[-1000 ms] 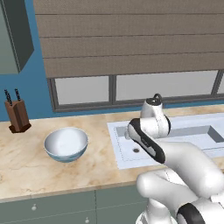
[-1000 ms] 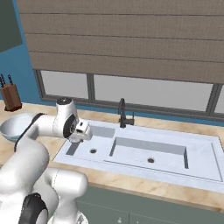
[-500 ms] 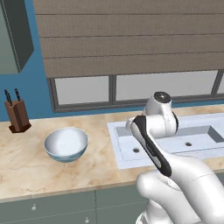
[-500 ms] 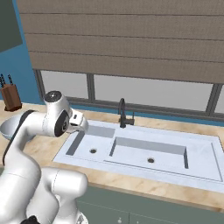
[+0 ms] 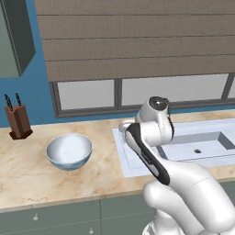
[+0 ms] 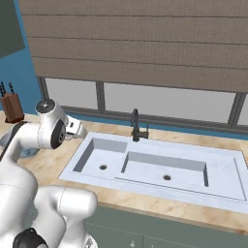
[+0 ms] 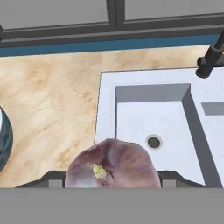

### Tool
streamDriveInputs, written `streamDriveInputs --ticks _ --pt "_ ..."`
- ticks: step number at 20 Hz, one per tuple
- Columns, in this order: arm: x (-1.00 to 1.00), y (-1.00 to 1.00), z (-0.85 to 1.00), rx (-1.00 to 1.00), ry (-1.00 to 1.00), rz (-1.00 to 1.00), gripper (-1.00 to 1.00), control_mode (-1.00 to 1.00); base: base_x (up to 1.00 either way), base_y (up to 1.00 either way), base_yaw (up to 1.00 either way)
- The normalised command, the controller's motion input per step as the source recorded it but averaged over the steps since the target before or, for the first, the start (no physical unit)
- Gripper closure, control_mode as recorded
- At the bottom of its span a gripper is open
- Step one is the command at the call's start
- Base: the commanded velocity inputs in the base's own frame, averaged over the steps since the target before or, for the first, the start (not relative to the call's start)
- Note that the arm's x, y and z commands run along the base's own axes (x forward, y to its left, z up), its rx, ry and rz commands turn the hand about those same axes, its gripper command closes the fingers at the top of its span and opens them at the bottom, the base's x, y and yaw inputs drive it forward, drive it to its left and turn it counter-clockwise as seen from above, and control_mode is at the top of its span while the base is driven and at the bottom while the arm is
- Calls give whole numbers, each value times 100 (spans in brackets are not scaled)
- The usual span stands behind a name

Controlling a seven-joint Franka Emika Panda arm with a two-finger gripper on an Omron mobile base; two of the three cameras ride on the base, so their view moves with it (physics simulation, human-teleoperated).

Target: Pick the carrots from the cabinet and place them in one bowl. Pick the garlic from the sink and place it in the other bowl.

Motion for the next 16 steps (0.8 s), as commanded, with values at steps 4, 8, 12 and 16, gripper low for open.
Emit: streamDriveInputs --ticks 4,8,12,16 --pt "6 42 65 0 4 0 100 -100 0 0 0" --pt "-9 53 60 1 16 2 100 -100 0 0 0" --pt "-29 49 32 1 8 10 100 -100 0 0 0" --pt "-16 52 -4 0 -4 12 100 -100 0 0 0"
